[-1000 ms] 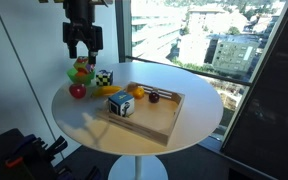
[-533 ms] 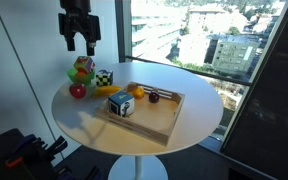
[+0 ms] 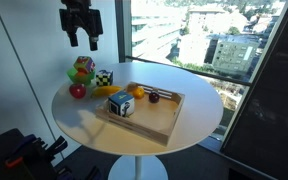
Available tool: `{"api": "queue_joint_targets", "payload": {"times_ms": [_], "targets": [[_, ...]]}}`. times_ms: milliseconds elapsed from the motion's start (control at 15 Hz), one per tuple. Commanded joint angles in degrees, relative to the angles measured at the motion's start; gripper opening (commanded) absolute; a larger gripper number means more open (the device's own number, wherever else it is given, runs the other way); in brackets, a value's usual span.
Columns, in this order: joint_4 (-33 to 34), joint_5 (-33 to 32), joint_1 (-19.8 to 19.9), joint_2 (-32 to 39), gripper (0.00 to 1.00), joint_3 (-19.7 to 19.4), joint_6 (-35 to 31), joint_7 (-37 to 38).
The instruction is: Move the crate closer to the edge and then put the number four plushy cube in the crate
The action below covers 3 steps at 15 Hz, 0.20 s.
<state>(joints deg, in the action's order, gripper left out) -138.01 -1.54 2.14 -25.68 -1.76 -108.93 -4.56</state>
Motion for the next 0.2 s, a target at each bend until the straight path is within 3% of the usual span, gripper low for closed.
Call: {"api": "queue_joint_targets", "payload": {"times_ms": [0, 133], "targets": [[0.1, -0.1, -0.3, 0.1, 1.00, -0.3, 0.1, 0.1], [0.1, -0.1, -0.3, 0.2, 1.00, -0.3, 0.1, 0.1]]}}
